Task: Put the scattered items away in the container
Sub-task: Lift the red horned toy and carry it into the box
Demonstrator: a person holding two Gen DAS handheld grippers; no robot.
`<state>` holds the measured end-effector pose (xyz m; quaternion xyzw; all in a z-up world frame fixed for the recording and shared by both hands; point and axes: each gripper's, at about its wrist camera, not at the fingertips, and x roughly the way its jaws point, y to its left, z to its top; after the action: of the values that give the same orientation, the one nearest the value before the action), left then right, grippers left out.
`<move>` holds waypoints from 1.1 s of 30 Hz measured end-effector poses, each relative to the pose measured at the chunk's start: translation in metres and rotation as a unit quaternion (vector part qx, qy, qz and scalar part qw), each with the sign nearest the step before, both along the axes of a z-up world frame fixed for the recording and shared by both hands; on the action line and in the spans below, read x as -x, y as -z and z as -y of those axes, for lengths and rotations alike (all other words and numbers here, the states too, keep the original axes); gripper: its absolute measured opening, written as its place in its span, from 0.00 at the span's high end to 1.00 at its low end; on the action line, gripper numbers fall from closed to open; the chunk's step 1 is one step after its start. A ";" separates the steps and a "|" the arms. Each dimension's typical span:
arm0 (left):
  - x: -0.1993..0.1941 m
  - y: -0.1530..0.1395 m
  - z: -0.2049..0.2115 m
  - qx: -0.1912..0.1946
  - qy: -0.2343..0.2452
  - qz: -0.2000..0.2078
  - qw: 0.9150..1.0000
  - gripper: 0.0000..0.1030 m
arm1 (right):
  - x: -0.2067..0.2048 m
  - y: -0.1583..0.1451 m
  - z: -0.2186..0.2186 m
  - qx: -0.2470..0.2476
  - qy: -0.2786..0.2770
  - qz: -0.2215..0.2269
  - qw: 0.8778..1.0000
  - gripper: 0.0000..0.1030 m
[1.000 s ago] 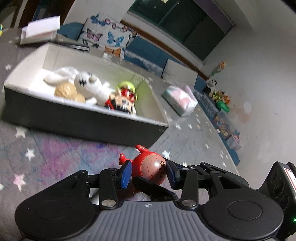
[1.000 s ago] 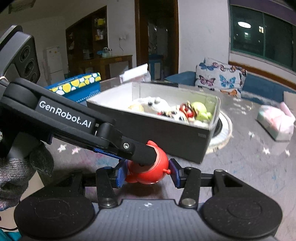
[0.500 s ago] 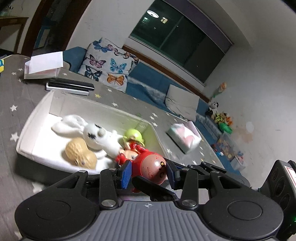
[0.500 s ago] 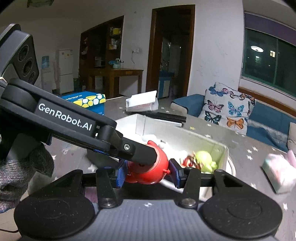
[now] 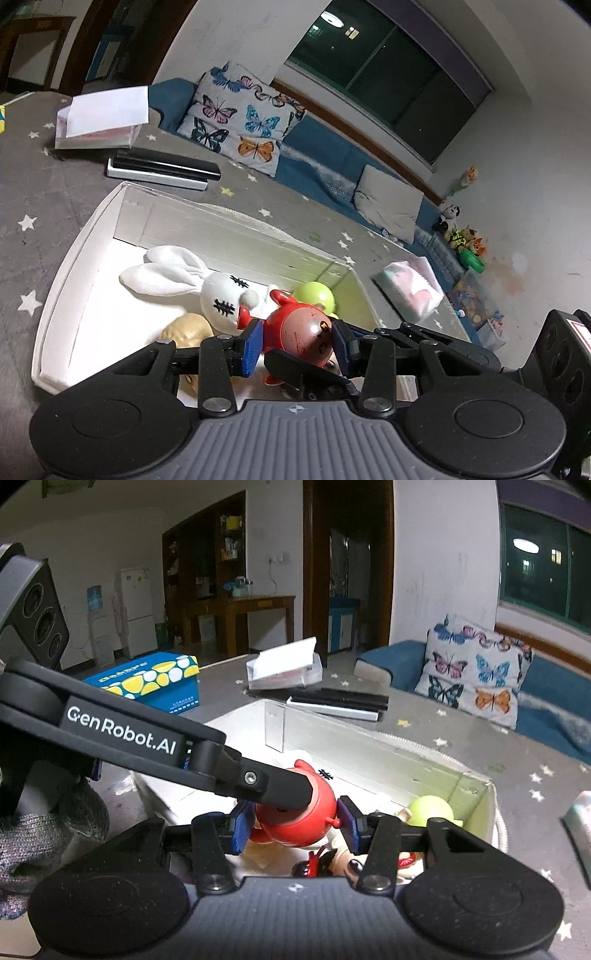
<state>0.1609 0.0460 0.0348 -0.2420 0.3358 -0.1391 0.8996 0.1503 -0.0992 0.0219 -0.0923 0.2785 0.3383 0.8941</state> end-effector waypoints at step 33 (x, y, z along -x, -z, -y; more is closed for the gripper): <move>-0.023 0.020 -0.001 -0.020 0.000 -0.040 0.999 0.59 | -0.030 0.021 0.001 0.011 -0.001 -0.059 0.998 0.52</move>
<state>0.1835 0.0469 0.0148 -0.2289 0.3742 -0.1225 0.8902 0.1799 -0.0999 0.0008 -0.0826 0.3345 0.3404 0.8749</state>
